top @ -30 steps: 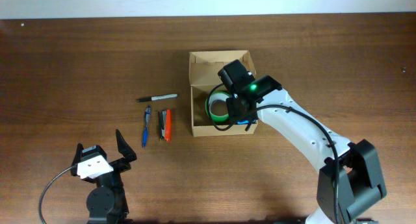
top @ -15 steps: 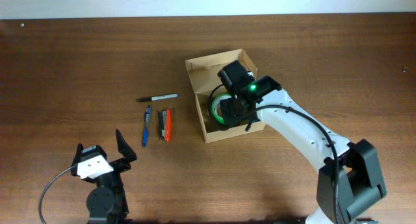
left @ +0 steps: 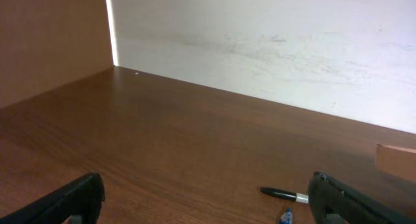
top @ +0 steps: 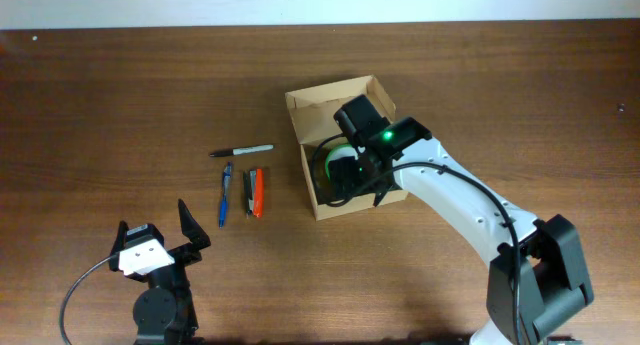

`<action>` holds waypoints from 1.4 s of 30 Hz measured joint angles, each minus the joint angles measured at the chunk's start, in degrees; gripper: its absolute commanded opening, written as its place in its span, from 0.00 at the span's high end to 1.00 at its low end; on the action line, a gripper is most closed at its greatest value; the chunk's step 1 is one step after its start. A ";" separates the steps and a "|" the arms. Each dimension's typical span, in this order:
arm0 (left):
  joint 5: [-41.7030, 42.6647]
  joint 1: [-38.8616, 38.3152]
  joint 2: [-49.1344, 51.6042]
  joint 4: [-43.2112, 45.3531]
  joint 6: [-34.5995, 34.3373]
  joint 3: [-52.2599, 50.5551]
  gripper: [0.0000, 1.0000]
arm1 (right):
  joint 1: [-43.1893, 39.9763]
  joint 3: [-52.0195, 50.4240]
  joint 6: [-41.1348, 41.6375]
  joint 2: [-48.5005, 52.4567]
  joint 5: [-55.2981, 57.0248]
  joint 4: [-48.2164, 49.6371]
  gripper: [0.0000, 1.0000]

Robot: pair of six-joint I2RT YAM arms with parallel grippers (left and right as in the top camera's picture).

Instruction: Pack container

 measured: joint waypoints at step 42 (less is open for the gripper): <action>0.00 0.00 0.00 0.00 0.00 0.00 0.00 | -1.42 13.00 -11.69 9.38 14.51 0.72 0.59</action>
